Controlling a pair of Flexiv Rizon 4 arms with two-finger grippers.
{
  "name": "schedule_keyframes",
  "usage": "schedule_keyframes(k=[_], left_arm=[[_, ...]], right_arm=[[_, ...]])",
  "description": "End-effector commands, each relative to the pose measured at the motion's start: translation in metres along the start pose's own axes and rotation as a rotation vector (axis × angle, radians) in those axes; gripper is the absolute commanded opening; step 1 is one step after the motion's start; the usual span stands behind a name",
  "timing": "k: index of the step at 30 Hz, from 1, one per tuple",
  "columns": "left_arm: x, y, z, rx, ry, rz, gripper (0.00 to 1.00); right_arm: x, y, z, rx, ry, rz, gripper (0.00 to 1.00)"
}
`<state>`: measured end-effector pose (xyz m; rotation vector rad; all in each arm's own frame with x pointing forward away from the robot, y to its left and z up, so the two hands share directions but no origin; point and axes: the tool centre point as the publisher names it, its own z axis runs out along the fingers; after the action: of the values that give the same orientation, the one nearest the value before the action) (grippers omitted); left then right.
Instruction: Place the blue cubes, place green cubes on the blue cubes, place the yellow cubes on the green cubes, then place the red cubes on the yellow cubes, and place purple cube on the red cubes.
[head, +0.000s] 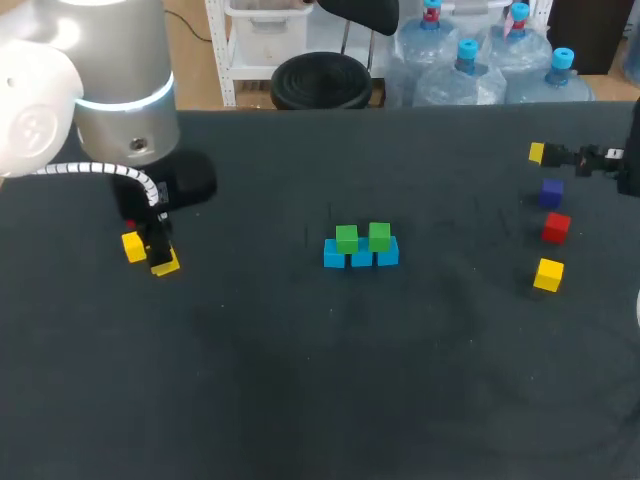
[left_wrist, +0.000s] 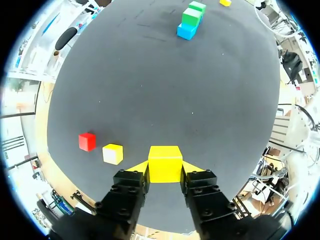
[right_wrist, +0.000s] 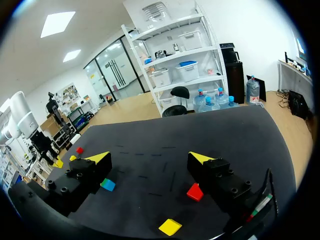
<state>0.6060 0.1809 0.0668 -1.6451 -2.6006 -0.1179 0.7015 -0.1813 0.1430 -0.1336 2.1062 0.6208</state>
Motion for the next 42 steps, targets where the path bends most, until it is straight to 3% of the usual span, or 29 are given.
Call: schedule_keyframes(k=[1,18,25,35,42], left_arm=[[0.0,0.0,0.0,-0.001,0.0,0.0,0.0],[-0.053,0.004,-0.042,0.01,-0.017,0.126,0.0],[-0.077,0.007,-0.062,-0.039,-0.038,0.213,0.0],[-0.112,-0.005,-0.058,0.006,-0.003,0.367,0.0],[-0.138,-0.004,-0.064,-0.006,-0.002,0.394,0.0]], right_arm=[[0.0,0.0,-0.001,-0.002,0.002,0.001,1.0],[0.0,0.0,-0.001,-0.002,0.002,0.001,1.0],[0.0,0.0,-0.001,-0.002,0.002,0.001,1.0],[0.0,0.0,-0.001,-0.002,0.002,0.001,1.0],[0.0,0.0,-0.001,-0.002,0.002,0.001,1.0]])
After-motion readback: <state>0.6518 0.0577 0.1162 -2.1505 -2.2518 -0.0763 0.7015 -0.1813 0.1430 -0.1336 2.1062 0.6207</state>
